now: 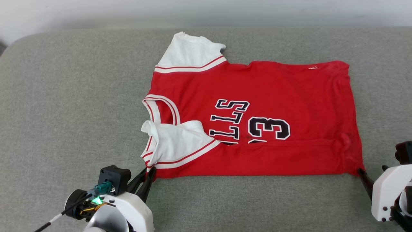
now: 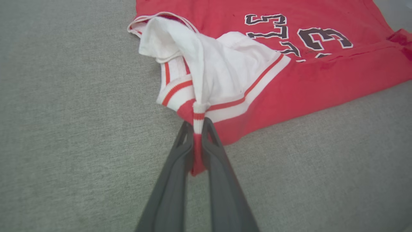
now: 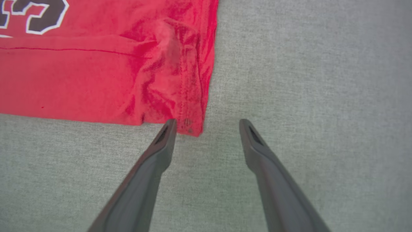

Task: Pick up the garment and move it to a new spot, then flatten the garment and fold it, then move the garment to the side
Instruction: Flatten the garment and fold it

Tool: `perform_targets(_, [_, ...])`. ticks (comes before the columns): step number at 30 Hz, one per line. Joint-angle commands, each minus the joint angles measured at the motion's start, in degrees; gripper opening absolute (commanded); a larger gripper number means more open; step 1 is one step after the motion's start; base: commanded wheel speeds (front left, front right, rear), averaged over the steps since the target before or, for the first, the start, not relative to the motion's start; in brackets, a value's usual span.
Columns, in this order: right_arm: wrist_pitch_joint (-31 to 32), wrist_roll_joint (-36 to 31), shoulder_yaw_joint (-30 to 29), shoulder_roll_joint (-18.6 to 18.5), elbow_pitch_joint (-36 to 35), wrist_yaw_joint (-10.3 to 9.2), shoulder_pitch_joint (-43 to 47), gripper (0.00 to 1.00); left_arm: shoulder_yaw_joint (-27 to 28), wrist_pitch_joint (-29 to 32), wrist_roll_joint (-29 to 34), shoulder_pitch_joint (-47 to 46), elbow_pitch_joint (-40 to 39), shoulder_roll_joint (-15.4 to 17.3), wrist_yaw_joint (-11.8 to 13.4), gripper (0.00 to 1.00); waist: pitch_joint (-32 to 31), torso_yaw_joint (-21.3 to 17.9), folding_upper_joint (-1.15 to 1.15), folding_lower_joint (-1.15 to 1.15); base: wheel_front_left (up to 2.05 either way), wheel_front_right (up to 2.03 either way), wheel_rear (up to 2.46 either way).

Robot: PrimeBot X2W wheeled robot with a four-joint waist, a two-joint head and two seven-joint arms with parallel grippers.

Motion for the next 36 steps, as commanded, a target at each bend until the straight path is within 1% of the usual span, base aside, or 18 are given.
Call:
perform_targets(1, [0.22, -0.40, -0.18, 0.63, 1.09, -0.03, -1.57, 1.00, -0.17, -0.17, 0.46, -0.18, -1.17, 0.37, 0.20, 0.00, 1.47, 1.04, 0.00, 0.00, 0.00, 0.00, 0.00])
perform_targets(3, [0.46, -0.51, -0.03, 0.91, 2.25, -0.02, -2.38, 1.00, -0.38, -0.23, 0.95, -0.59, -2.20, 0.50, 0.07, 0.00, 2.41, 1.61, 0.00, 0.00, 0.00, 0.00, 0.00])
perform_targets(6, [0.40, -1.79, 0.58, 0.37, 3.68, -0.03, -3.02, 1.00, -0.79, -0.50, 2.14, -1.45, -2.96, 0.82, 0.00, 0.00, 3.81, 2.60, 0.00, 0.00, 0.00, 0.00, 0.00])
perform_targets(7, [0.36, -1.78, 0.65, 0.85, 4.23, -0.02, -3.09, 1.00, -1.12, -0.48, 2.82, -1.72, -2.89, 1.06, 0.16, 0.00, 4.25, 2.84, 0.00, 0.00, 0.00, 0.00, 0.00])
perform_targets(10, [0.89, -1.97, 1.09, 1.90, 6.09, -0.01, -2.96, 1.00, -1.55, -0.81, 3.08, -2.50, -2.76, 0.41, -0.16, 0.00, 5.28, 3.49, 0.00, 0.00, 0.00, 0.00, 0.00])
perform_targets(13, [2.34, -1.28, 2.71, 2.60, 8.30, 0.08, -2.19, 1.00, -1.74, -1.23, 3.30, -3.01, -2.35, 0.11, -0.40, 0.00, 5.84, 3.91, 0.00, 0.00, 0.00, 0.00, 0.00])
perform_targets(14, [2.96, -0.77, 3.54, 2.78, 8.96, 0.14, -1.76, 0.49, -1.83, -1.34, 3.26, -3.13, -2.14, 0.06, -0.57, 0.00, 5.91, 3.99, 0.00, 0.00, 0.00, 0.00, 0.00])
perform_targets(15, [3.26, -0.47, 4.14, 2.93, 9.42, 0.21, -1.36, 0.11, -1.95, -1.37, 3.28, -3.28, -1.89, 0.09, -0.71, 0.00, 5.92, 4.05, 0.00, 0.00, 0.00, 0.00, 0.00])
perform_targets(16, [3.46, -0.25, 4.52, 2.94, 9.83, 0.25, -1.00, 0.00, -2.04, -1.37, 3.24, -3.36, -1.60, 0.08, -0.91, 0.00, 5.84, 4.07, 0.00, 0.00, 0.00, 0.00, 0.00])
perform_targets(21, [2.74, -0.13, 3.52, 1.59, 10.81, 0.04, 0.30, 0.00, -2.63, -0.80, 2.25, -2.36, 0.14, 0.37, -1.57, 0.00, 3.67, 3.60, 0.00, 0.00, 0.00, 0.00, 0.00])
perform_targets(26, [2.35, 0.08, 2.25, -0.26, 9.74, -0.03, 0.87, 0.00, -3.43, 0.56, 1.87, -1.04, 2.23, 2.21, -2.85, 0.00, 0.05, 2.41, 0.00, 0.00, 0.00, 0.00, 0.00])
perform_targets(32, [3.09, 1.15, 0.06, -2.41, 5.96, -0.05, 2.53, 0.00, -3.44, 1.21, 0.18, 2.66, 2.69, 4.26, -2.88, 0.00, -4.21, 1.08, 0.00, 0.00, 0.00, 0.00, 0.00])
perform_targets(36, [4.10, 2.09, -0.78, -2.99, 3.75, -0.06, 4.84, 0.00, -3.72, 1.74, -0.72, 5.57, 2.28, 5.53, -2.59, 0.00, -5.84, 0.55, 0.00, 0.00, 0.00, 0.00, 0.00])
